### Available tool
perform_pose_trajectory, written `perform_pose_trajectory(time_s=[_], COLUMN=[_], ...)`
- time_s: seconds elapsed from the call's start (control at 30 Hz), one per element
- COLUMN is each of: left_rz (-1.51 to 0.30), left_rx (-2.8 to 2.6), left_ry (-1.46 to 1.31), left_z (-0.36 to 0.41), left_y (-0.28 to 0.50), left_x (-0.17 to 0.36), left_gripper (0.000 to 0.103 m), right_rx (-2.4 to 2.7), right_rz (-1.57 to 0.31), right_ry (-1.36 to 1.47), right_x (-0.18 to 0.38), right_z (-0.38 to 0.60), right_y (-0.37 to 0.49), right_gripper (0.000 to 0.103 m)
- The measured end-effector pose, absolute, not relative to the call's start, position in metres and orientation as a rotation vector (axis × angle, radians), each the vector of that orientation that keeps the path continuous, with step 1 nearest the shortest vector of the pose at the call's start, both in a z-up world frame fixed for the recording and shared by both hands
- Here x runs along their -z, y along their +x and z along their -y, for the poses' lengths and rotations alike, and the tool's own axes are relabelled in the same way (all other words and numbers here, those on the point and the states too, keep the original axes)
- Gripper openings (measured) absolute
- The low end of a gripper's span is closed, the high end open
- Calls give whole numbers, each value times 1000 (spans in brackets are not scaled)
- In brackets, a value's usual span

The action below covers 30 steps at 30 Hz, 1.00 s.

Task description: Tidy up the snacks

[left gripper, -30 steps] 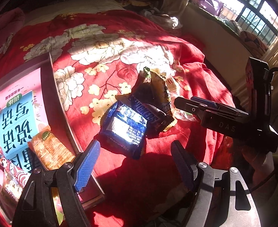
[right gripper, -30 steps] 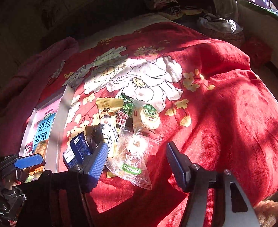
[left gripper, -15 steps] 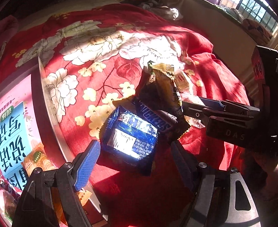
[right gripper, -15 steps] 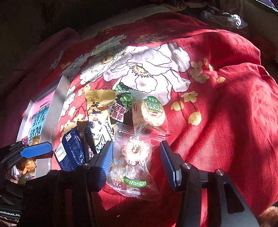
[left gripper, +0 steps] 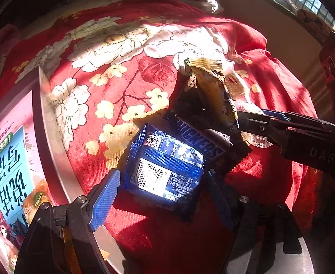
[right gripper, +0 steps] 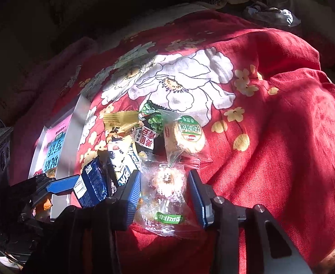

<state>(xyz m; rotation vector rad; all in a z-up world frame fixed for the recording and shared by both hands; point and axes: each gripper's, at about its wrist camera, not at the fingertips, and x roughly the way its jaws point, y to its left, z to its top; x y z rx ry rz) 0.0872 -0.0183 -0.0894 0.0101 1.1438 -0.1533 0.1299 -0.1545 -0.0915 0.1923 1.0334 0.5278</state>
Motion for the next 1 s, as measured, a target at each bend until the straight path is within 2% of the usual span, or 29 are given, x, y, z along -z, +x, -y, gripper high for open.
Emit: perform_pose_trajectory(time_s=[0.13, 0.2, 0.47, 0.77, 1.0], left_rz=[-1131, -1125, -1092, -1072, -1038], left_rx=[154, 156, 208, 242, 233], left_ry=[15, 22, -126, -304, -321], left_z=[22, 23, 4, -17, -27], left_y=[89, 89, 86, 71, 58], left_x=[91, 92, 83, 70, 56], left_gripper=[77, 68, 57, 57, 57], right_rx=[-554, -562, -585, -613, -661], right_rz=[-1038, -1039, -1021, -954, -909], right_ry=[249, 277, 345, 359, 315], right_x=[91, 90, 85, 69, 57], right_z=[161, 164, 172, 177, 165], right_y=[129, 128, 124, 113, 104], right_gripper=[38, 38, 38, 38, 38])
